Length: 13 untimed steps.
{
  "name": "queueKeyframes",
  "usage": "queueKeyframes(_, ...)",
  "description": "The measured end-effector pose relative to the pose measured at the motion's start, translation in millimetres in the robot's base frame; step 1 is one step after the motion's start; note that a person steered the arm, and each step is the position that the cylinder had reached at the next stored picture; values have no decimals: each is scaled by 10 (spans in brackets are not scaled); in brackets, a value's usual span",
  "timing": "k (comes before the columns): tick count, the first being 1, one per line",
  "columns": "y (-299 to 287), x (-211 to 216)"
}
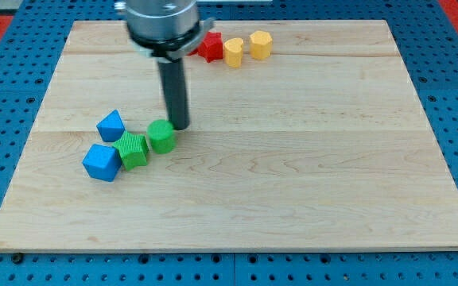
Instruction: Move the blue triangle left to the green circle
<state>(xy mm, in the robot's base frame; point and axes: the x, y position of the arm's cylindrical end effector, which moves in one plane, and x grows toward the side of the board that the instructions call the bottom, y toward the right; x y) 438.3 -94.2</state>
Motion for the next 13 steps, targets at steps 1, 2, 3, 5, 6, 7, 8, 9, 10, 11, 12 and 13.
queueKeyframes(1,-346,-89)
queueKeyframes(2,-540,-659)
queueKeyframes(3,-920,-610)
queueKeyframes(5,-678,-20)
queueKeyframes(6,-647,270)
queueKeyframes(7,-592,143)
queueKeyframes(8,-573,72)
queueKeyframes(9,-482,72)
queueKeyframes(10,-242,72)
queueKeyframes(11,-44,72)
queueKeyframes(12,74,72)
queueKeyframes(13,185,72)
